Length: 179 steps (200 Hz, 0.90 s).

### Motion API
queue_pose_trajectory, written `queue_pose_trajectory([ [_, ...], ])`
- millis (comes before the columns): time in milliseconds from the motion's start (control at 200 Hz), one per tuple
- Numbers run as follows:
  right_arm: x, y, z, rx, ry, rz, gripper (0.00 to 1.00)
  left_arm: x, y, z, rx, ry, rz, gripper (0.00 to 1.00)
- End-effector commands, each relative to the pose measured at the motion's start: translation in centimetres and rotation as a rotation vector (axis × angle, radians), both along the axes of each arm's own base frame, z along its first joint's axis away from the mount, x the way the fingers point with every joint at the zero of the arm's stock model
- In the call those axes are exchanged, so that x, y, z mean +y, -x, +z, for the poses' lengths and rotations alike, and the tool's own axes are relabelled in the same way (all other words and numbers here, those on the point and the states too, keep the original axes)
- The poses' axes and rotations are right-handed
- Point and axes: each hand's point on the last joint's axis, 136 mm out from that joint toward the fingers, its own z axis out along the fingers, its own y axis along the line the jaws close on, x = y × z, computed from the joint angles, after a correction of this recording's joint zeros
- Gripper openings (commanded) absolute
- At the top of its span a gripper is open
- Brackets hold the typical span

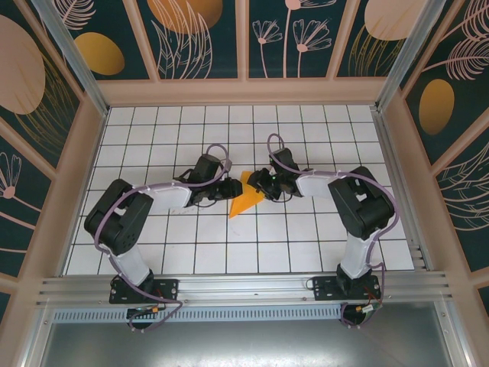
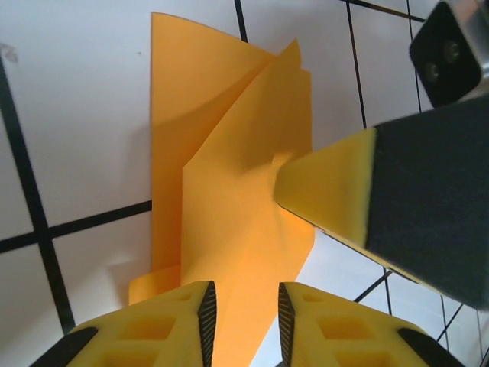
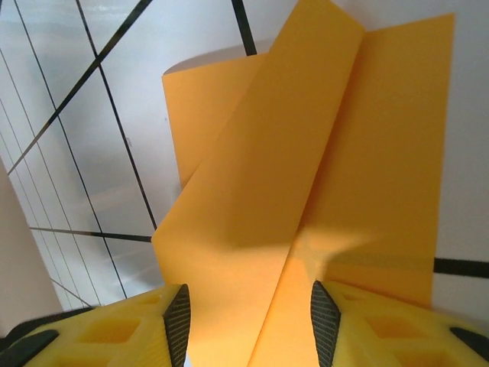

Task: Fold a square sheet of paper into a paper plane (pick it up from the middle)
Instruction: Fourth fold the wing at the center of the table.

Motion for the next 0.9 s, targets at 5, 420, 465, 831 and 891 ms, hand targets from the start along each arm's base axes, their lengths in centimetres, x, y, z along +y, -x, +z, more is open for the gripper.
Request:
queue_pose_trajectory([
  [5,-1.2,-1.0,1.6,-0.053,-0.016,-0.041,0.49,-0.1,-0.8,-0.7,-0.018,-0.029,-0.039,0.34],
  [420,-1.1,-0.9,1.6,-0.053,-0.037,-0.032,0.49,0.2,-0.9,-1.5,-0.028,-0.060,-0.063,0.44],
  [465,-1.0,-0.9,1.7,-0.055,-0.045,-0.028,0.49,0.1,-0.8,-1.5,-0.023,-0.049,-0.066,0.39],
  [831,-0.3,-0.6,1.8,-0.058,-0.083,0.001,0.49,0.9,-1.2,-1.2,-0.046,-0.082,-0.029,0.07],
  [891,-0.1,-0.5,1.7,-0.056,-0.087,0.012,0.48,1.1,-1.3,-0.7,-0.060,-0.085,-0.020,0.05],
])
